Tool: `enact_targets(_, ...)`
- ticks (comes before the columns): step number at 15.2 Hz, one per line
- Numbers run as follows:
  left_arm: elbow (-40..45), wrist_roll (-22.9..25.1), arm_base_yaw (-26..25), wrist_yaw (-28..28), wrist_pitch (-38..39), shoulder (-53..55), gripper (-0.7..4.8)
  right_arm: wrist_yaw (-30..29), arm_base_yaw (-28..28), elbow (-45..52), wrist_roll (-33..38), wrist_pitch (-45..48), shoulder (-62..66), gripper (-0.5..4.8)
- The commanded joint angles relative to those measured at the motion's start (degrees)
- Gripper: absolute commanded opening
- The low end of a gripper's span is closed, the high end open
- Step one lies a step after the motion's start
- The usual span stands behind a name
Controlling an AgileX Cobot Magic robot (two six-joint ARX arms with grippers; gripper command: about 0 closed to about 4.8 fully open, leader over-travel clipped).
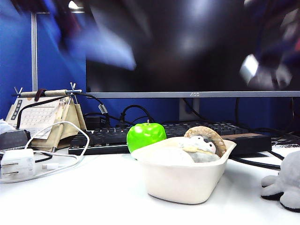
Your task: Place the tilting octopus upright.
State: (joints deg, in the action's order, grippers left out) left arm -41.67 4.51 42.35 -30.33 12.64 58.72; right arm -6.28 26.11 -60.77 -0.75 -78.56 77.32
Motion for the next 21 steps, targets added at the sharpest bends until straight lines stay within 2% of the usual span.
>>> enact_targets(1, -0.37, -4.44, 0.02, -0.52, 3.02, -10.80, 3.41, -4.61, 0.09, -0.20, 0.39, -0.61, -8.07, 2.43)
enact_targets(2, -0.37, -6.82, 0.02, -1.99, 5.40, -18.32, 3.41, -9.60, 0.11, -0.20, 0.68, -0.61, -13.70, 2.43)
enact_targets(3, -0.37, -7.63, 0.02, -3.58, 6.34, -21.64, 3.41, -12.13, 0.11, -0.17, 0.72, -0.61, -16.48, 2.43)
enact_targets(5, -0.37, -8.44, 0.02, -7.89, 8.13, -32.30, 3.40, -20.92, 0.28, -0.13, 0.83, -0.61, -26.77, 2.39)
enact_targets(6, -0.37, -8.57, 0.02, -11.02, 8.37, -37.79, 3.41, -25.42, 0.28, -0.09, 1.40, -0.61, -32.89, 2.16)
enact_targets(8, -0.37, -11.04, 0.02, -13.03, 8.28, -45.53, 3.40, -32.02, 0.28, -0.09, 3.21, -0.31, -42.36, 2.07)
enact_targets(9, -0.37, -10.99, 0.02, -13.03, 8.31, -50.60, 3.41, -35.63, 0.22, -0.09, 7.58, 1.68, -51.49, 2.07)
enact_targets(10, -0.37, -10.97, 0.00, -13.00, 8.28, -53.62, 3.40, -36.04, 0.20, -0.09, 11.78, 4.79, -57.96, 2.06)
enact_targets(11, -0.37, -10.95, 0.00, -12.74, 8.28, -55.71, 3.40, -35.56, 0.17, -0.09, 14.40, 8.83, -63.39, 2.06)
enact_targets(12, -0.37, -10.95, 0.00, -11.65, 8.24, -56.87, 3.40, -33.92, 0.13, -0.09, 14.99, 13.49, -68.39, 1.83)
enact_targets(13, -0.35, -10.95, 0.00, -9.20, 8.28, -57.18, 3.23, -29.11, -0.22, -0.07, 14.88, 19.63, -74.14, 1.14)
enact_targets(14, -0.20, -10.64, 0.00, -6.34, 8.33, -57.11, 2.51, -25.86, -1.33, 0.00, 14.23, 23.61, -77.13, 0.87)
enact_targets(15, 0.24, -10.25, -0.02, -2.10, 8.09, -56.48, 1.56, -23.37, -1.46, -0.39, 13.55, 23.76, -77.11, 0.84)
enact_targets(16, 0.77, -10.34, -0.04, -0.15, 8.24, -56.41, 1.06, -21.20, -1.42, 0.44, 12.24, 24.44, -76.76, 0.84)
enact_targets(17, 1.66, -10.25, 0.00, 2.47, 8.00, -55.95, 0.67, -20.02, -2.49, 2.86, 9.73, 26.10, -76.54, 0.59)
enact_targets(18, 2.64, -8.55, -0.04, 5.88, 7.48, -55.74, 0.66, -17.59, -3.56, 5.73, 7.48, 27.78, -76.54, 0.16)
enact_targets(20, 5.86, -2.89, -0.04, 7.69, 6.54, -54.62, 0.45, -12.20, -4.22, 13.07, 3.06, 33.05, -76.54, 0.07)
enact_targets(21, 7.76, -1.20, -0.04, 11.80, 6.54, -54.49, 0.18, -11.19, -4.22, 17.46, 2.60, 37.03, -76.52, 0.07)
